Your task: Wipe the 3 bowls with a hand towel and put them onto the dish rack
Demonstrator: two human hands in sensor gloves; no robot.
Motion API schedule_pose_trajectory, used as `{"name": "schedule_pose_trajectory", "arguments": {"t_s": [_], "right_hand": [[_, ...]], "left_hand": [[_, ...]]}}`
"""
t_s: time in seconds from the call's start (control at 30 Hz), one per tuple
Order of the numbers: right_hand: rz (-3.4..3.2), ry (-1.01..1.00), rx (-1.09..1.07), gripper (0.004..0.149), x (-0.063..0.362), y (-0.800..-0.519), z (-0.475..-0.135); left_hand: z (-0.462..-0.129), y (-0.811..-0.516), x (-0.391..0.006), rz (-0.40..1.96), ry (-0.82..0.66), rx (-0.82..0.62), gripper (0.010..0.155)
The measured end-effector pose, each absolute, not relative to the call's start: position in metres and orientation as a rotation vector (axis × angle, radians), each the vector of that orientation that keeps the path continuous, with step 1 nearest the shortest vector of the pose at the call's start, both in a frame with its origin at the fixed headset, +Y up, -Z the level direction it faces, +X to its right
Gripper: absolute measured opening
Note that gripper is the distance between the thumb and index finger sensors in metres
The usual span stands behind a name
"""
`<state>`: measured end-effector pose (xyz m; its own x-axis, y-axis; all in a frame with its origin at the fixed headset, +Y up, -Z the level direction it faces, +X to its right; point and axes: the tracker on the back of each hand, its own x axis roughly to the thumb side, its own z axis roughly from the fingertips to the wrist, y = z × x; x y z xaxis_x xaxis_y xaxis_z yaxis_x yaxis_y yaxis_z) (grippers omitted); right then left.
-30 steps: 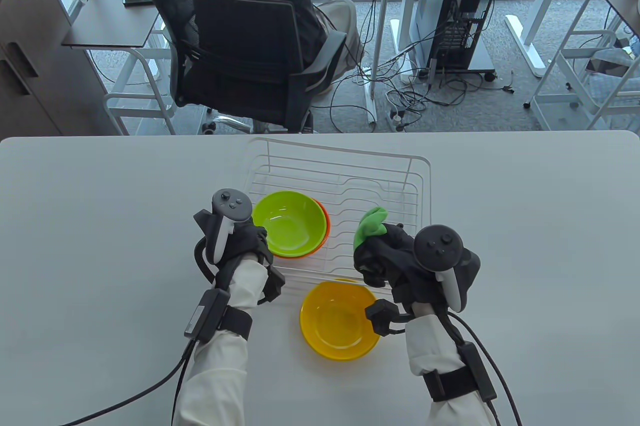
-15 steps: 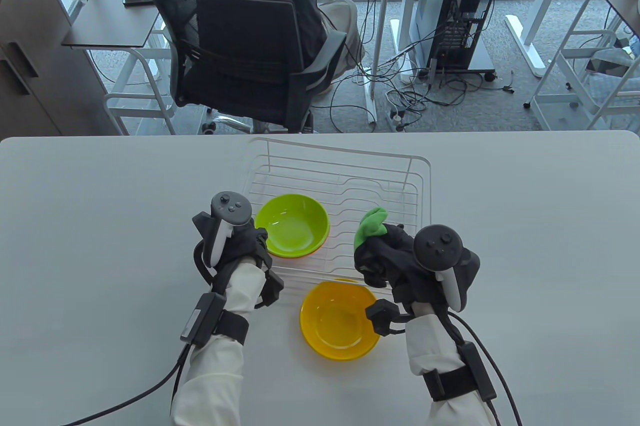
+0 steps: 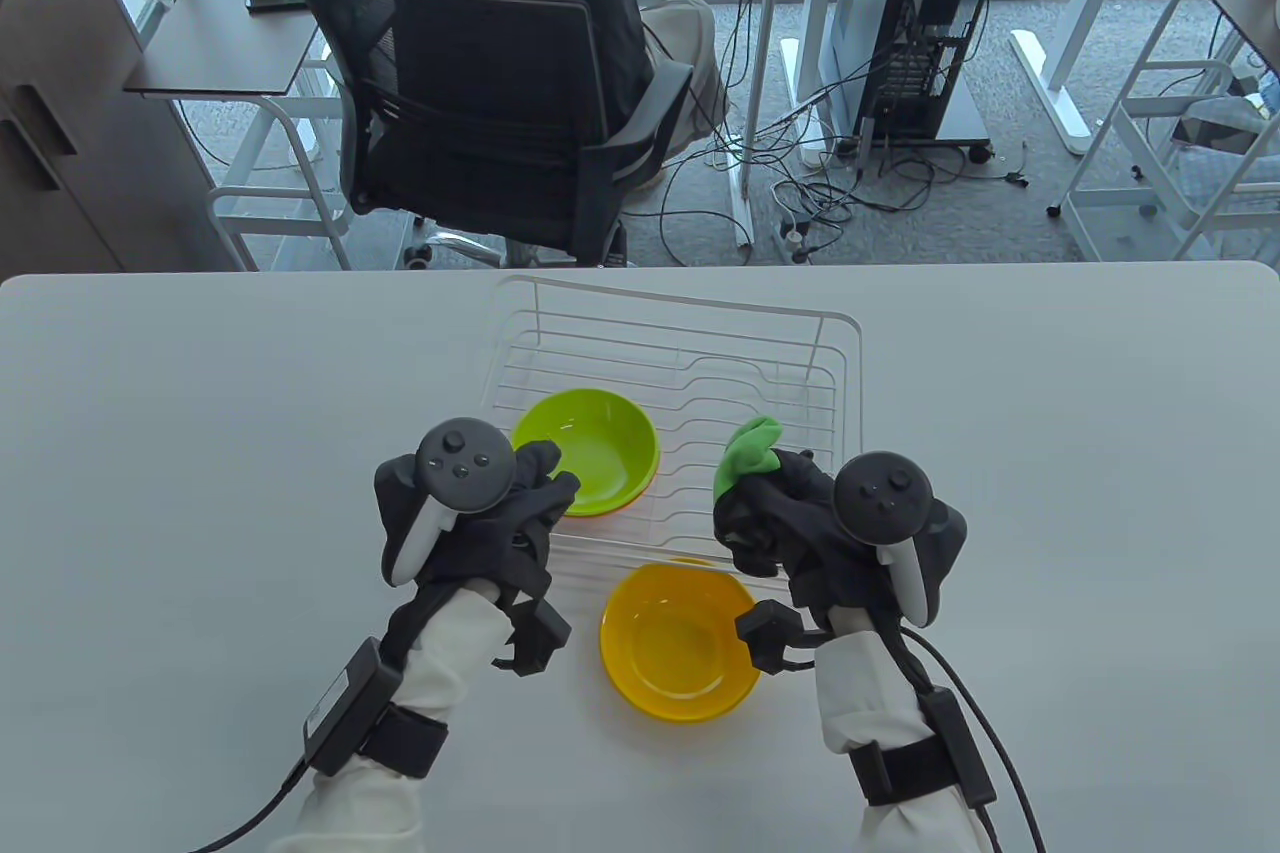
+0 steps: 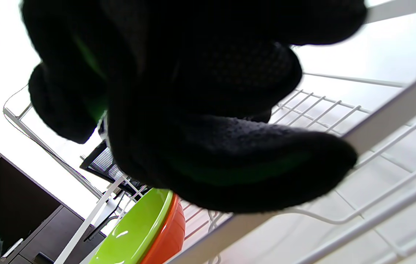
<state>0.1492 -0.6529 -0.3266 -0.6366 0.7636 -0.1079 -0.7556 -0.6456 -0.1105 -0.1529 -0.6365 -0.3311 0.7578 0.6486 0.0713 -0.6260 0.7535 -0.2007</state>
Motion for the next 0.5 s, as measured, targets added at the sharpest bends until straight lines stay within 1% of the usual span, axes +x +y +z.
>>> {"name": "schedule_pose_trajectory", "arguments": {"t_s": [0.1, 0.23, 0.33, 0.5], "right_hand": [[2.258, -0.069, -0.19, 0.057, 0.152, -0.653, -0.327], [2.264, -0.067, -0.207, 0.057, 0.155, -0.655, -0.327], [2.267, -0.06, -0.219, 0.057, 0.157, -0.658, -0.327], [2.269, -0.059, -0.225, 0.057, 0.158, -0.658, -0.326]], "left_hand": [[-0.321, -0.643, -0.147, 0.699, -0.203, -0.206, 0.059], [-0.312, -0.653, -0.137, 0.668, -0.284, -0.293, 0.058], [-0.307, -0.662, -0.131, 0.619, -0.318, -0.351, 0.057], [-0.305, -0.677, -0.124, 0.571, -0.326, -0.421, 0.058]]}}
